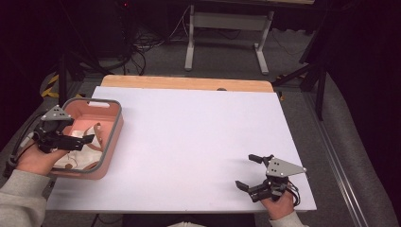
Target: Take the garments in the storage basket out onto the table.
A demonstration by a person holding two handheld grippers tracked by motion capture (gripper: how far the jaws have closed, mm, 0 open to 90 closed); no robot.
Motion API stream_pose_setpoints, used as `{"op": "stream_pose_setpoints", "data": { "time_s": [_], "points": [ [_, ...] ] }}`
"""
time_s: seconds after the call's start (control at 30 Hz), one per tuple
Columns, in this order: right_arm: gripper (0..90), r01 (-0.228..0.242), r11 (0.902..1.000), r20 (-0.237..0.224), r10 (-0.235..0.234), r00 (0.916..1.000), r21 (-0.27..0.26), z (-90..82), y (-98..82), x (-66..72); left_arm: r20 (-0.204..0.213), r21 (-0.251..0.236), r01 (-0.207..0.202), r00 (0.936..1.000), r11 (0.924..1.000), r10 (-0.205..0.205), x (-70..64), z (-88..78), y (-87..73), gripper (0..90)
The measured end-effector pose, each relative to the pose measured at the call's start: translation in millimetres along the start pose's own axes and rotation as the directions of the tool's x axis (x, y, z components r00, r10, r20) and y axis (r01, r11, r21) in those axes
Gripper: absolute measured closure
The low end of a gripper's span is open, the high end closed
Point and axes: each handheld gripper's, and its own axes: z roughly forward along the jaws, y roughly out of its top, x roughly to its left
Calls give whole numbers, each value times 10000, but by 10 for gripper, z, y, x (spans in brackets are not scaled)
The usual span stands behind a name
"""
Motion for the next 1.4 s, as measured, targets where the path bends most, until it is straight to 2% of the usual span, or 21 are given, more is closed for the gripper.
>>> {"op": "stream_pose_setpoints", "data": {
  "time_s": [0.2,0.4,0.53,0.7,0.77,0.87,1.13,1.4],
  "points": [
    [4,-48,10000,-39,49,10000,58,4,-9,0,-161,434,174,9997,9989,-167,46,51,-30,80],
    [4,-51,10000,-59,51,10000,56,1,-9,5,-258,993,356,9991,9944,-332,114,118,-74,89],
    [4,-51,10000,-58,51,10000,69,6,-7,7,-560,1258,468,9976,9909,-400,191,168,-118,88],
    [4,-82,9999,-66,83,9999,102,9,-11,2,-492,1525,615,9973,9864,-546,286,242,-183,86],
    [4,-97,9999,-59,98,9999,108,12,-13,1,-386,1762,603,9978,9825,-544,288,268,-181,89],
    [4,-110,9998,-67,111,9999,142,16,-14,3,-297,1790,586,9981,9821,-541,282,292,-164,88],
    [4,-131,9998,-70,132,9999,137,6,-20,4,-39,2409,496,9987,9693,-502,285,425,-129,88],
    [4,-151,9998,-57,151,9999,123,-8,-25,4,-22,3237,302,9995,9457,-312,270,538,-113,91]
  ]
}}
